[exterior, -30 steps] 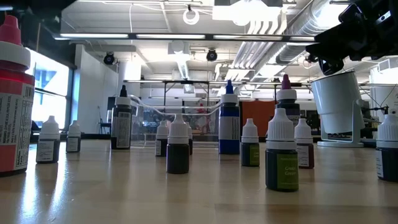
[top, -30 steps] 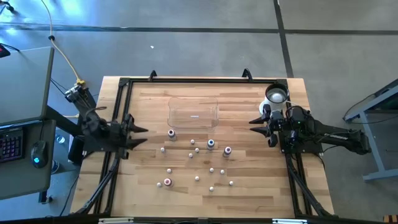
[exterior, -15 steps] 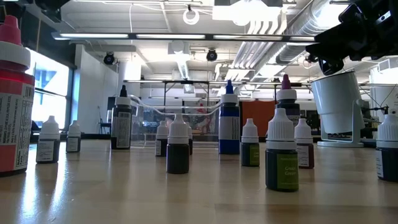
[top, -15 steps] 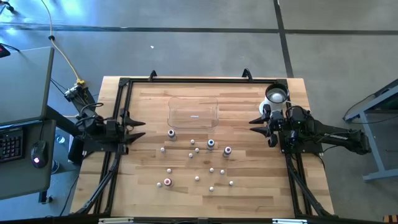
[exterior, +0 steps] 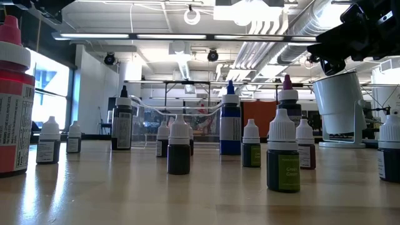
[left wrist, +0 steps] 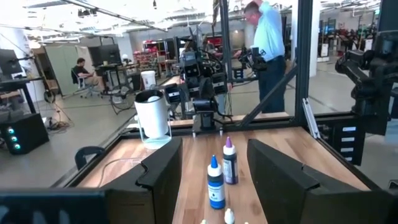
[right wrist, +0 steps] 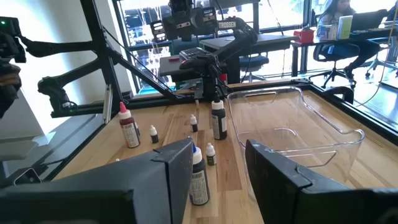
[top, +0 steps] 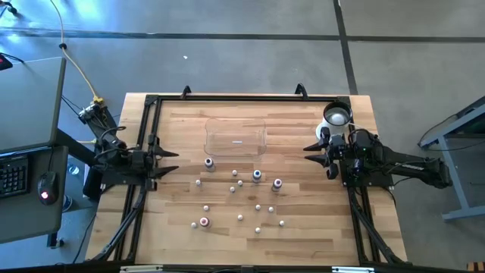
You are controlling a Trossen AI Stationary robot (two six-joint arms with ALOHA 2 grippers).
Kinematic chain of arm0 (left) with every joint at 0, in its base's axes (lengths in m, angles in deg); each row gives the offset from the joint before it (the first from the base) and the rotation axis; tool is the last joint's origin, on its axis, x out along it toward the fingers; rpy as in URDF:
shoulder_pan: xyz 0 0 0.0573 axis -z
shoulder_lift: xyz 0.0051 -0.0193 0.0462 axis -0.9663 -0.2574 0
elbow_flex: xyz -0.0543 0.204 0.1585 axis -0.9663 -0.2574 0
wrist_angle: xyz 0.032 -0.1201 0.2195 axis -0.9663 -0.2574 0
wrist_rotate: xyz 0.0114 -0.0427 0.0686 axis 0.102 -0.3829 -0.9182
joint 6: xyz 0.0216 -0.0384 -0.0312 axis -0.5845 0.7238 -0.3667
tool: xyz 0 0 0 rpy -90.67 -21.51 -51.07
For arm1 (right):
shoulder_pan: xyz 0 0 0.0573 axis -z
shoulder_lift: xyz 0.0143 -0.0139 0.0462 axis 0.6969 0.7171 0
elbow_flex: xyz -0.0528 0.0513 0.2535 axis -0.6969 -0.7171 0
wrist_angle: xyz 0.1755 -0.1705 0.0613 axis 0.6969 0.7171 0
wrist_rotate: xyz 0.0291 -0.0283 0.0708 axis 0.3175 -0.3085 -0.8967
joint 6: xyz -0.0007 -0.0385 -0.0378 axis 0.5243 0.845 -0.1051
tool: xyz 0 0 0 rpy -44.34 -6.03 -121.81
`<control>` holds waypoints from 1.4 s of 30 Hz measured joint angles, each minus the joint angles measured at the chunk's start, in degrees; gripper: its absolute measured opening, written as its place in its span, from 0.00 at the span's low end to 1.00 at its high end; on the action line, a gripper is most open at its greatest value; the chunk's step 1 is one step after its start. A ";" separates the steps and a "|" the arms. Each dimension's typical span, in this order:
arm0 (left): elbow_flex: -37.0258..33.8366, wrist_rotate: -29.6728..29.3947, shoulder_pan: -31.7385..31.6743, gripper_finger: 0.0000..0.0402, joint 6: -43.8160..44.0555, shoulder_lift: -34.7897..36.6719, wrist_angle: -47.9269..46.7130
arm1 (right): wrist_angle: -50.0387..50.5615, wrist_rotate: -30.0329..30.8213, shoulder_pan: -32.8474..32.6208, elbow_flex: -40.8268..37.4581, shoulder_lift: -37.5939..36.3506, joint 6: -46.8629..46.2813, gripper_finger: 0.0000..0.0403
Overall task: Pick & Place food coloring
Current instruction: Put the large black food coloring bottle into the transparent bin
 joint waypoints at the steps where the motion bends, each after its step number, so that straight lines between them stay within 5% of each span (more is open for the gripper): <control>1: 0.00 0.00 0.02 0.45 0.00 0.00 0.00 | 0.00 0.00 0.00 0.01 0.00 0.00 0.35; 17: 0.02 -0.45 0.00 0.45 0.19 0.00 -3.80 | 0.00 0.01 0.01 0.02 0.01 0.00 0.35; 25: 0.02 -6.33 0.01 0.45 14.41 -0.02 -9.04 | 0.00 0.02 0.00 0.01 0.01 0.00 0.35; 32: 0.02 -8.43 0.01 0.45 17.46 -0.07 -10.33 | -0.01 0.01 0.02 0.02 0.00 0.00 0.35; 42: 0.02 -13.59 -0.03 0.45 21.42 -10.76 -6.53 | 0.00 0.02 0.01 0.02 0.01 0.00 0.35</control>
